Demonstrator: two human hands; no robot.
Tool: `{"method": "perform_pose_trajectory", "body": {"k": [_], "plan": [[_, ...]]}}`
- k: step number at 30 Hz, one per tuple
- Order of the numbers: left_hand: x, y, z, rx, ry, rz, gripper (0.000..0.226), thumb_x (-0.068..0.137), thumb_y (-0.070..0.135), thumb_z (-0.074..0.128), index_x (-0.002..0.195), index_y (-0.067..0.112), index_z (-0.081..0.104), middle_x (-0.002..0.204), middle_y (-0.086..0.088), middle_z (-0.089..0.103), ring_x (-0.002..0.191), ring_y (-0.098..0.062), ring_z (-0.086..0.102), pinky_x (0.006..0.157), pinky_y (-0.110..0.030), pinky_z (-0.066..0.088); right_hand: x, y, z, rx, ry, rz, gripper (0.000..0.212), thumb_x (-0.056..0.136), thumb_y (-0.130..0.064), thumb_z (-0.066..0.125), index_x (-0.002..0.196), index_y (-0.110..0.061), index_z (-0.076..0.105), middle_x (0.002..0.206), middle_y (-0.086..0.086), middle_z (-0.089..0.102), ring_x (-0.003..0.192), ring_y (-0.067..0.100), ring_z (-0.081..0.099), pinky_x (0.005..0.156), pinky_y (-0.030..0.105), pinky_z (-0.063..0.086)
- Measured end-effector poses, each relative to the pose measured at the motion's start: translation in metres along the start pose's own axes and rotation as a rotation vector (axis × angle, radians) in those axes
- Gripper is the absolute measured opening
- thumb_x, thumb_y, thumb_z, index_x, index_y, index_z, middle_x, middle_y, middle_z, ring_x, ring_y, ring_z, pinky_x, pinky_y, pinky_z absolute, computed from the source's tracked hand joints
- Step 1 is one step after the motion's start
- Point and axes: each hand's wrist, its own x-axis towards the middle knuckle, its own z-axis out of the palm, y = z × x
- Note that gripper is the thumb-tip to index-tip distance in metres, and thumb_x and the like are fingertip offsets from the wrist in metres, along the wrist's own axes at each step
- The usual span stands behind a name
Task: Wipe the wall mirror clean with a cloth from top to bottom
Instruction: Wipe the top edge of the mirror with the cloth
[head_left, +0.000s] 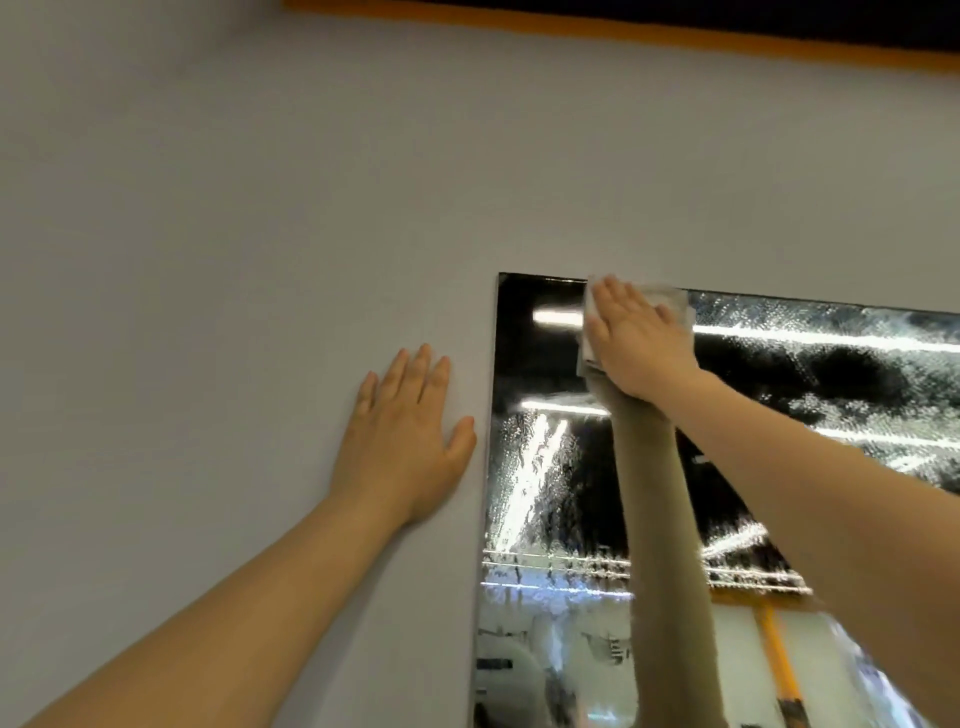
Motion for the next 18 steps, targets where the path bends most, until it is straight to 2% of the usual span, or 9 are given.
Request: {"method": "perform_pose_trajectory", "body": {"k": [2, 5, 11, 15, 18], "plan": [[0.0, 0.0, 0.0, -0.005, 0.009, 0.004, 0.066, 0.098, 0.048, 0.015, 0.156, 0.02, -0.001, 0.163, 0.002, -0.009, 0.149, -0.014, -0.01, 0.118, -0.034, -0.009, 0.001, 0.008, 0.0, -0.003, 0.02, 0.096, 0.055, 0.105, -0.036, 0.014, 0.156, -0.016, 0.007, 0.164, 0.001, 0.004, 0.15, 0.017, 0.005, 0.12, 0.044, 0.007], [-0.001, 0.001, 0.001, -0.022, 0.012, 0.004, 0.066, 0.101, 0.044, 0.026, 0.156, 0.02, -0.001, 0.163, 0.001, -0.009, 0.149, -0.015, -0.011, 0.118, -0.035, -0.009, 0.006, -0.011, 0.006, 0.018, 0.037, 0.151, 0.057, 0.104, -0.035, 0.015, 0.156, -0.014, 0.005, 0.164, 0.004, 0.003, 0.15, 0.021, 0.004, 0.12, 0.047, 0.008], [-0.001, 0.001, 0.001, -0.026, 0.01, 0.009, 0.065, 0.101, 0.044, 0.026, 0.156, 0.019, 0.0, 0.163, 0.001, -0.008, 0.149, -0.015, -0.01, 0.118, -0.036, -0.008, 0.015, -0.065, 0.019, 0.01, 0.048, -0.021, 0.057, 0.105, -0.035, 0.017, 0.156, -0.013, 0.005, 0.164, 0.004, 0.003, 0.15, 0.021, 0.003, 0.12, 0.046, 0.008], [-0.002, 0.0, 0.001, -0.013, 0.004, 0.014, 0.065, 0.101, 0.043, 0.026, 0.156, 0.02, 0.001, 0.163, 0.001, -0.007, 0.149, -0.015, -0.009, 0.119, -0.035, -0.007, 0.011, -0.045, 0.015, 0.025, 0.008, -0.11, 0.054, 0.106, -0.034, 0.015, 0.156, -0.015, 0.007, 0.164, 0.002, 0.002, 0.15, 0.017, 0.002, 0.12, 0.041, 0.004], [-0.001, 0.0, 0.0, -0.009, 0.002, 0.015, 0.065, 0.101, 0.043, 0.026, 0.156, 0.019, 0.0, 0.163, 0.001, -0.007, 0.149, -0.014, -0.009, 0.118, -0.035, -0.007, 0.009, -0.009, 0.006, 0.014, 0.001, -0.051, 0.054, 0.106, -0.034, 0.014, 0.156, -0.017, 0.007, 0.164, 0.001, 0.002, 0.15, 0.016, 0.002, 0.119, 0.04, 0.003]]}}
